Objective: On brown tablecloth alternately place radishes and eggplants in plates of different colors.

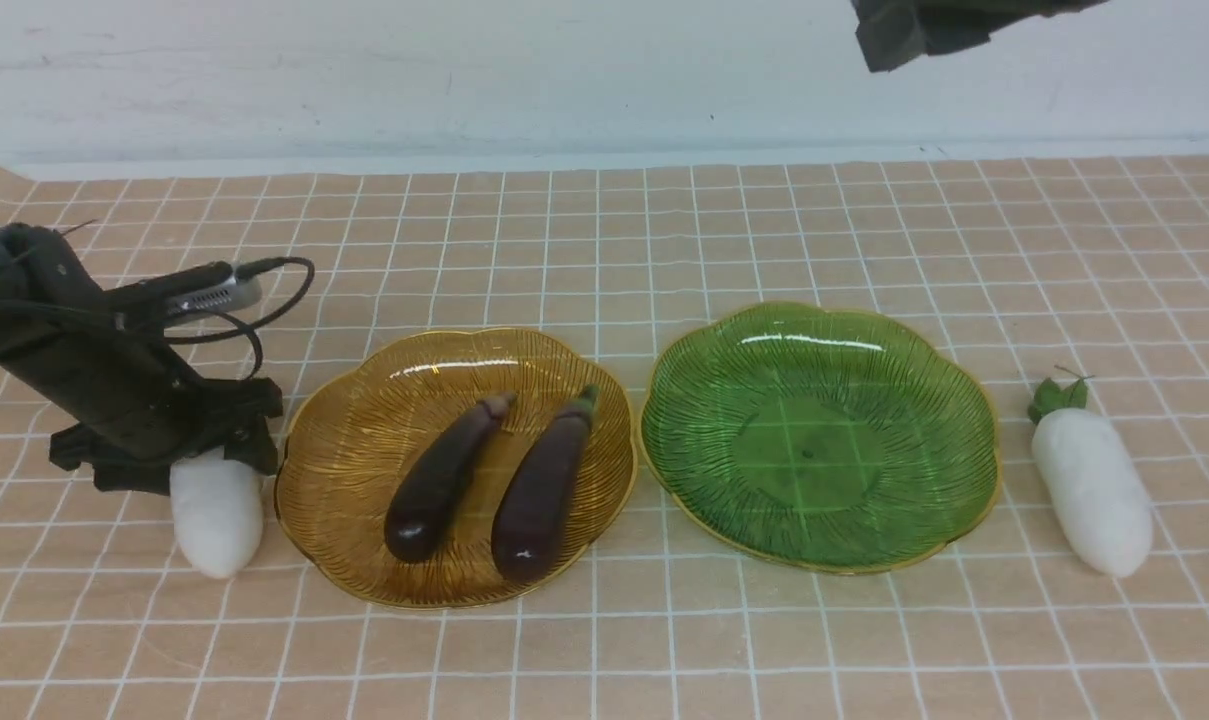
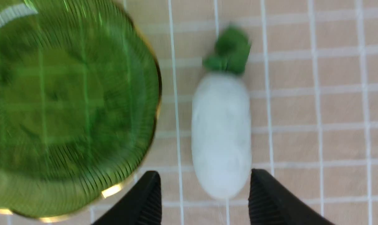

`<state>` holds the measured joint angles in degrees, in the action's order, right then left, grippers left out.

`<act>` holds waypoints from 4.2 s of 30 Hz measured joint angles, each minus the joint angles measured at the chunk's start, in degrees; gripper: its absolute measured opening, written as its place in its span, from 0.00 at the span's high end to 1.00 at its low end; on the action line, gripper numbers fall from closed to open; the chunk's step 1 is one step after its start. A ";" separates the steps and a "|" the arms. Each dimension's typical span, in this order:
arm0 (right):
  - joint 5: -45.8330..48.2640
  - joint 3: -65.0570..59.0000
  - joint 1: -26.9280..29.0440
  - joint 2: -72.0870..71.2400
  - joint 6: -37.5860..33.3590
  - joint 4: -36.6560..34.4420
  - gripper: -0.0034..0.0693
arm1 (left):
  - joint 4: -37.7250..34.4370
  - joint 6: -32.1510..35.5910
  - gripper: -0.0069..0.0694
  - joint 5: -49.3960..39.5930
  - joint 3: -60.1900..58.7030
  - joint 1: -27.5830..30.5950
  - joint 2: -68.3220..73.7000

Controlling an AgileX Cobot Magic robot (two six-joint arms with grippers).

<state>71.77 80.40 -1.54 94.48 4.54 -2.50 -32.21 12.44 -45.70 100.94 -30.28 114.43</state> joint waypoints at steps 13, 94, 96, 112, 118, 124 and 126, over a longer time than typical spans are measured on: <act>-7.05 -3.06 0.07 8.87 2.03 2.50 0.17 | 2.11 0.14 0.30 0.85 11.84 -3.21 15.42; -37.25 -32.55 -5.92 -62.44 -10.66 -8.94 0.97 | 21.61 -17.91 0.91 11.23 -77.96 12.01 -109.33; -52.92 -44.98 -5.92 -75.56 -10.86 -8.94 0.97 | 22.56 -17.96 0.91 11.50 -78.27 12.01 -109.20; -70.20 -67.52 -5.64 -95.07 -12.48 -6.49 0.97 | 24.15 -18.03 0.91 18.17 -78.52 12.01 -106.31; -70.20 -67.57 -5.64 -95.07 -12.55 -6.32 0.97 | 23.97 -17.98 0.91 18.16 -78.52 12.01 -106.31; -70.09 -67.57 -5.64 -95.07 -12.60 -6.32 0.97 | 23.97 -17.98 0.91 18.16 -78.52 12.01 -106.31; -70.02 -67.57 -5.64 -95.07 -12.60 -6.32 0.97 | 23.97 -17.98 0.91 18.16 -78.52 12.01 -106.31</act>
<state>1.75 12.84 -7.19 -0.59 -8.07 -8.82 -8.24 -5.54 -27.53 22.42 -18.27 8.12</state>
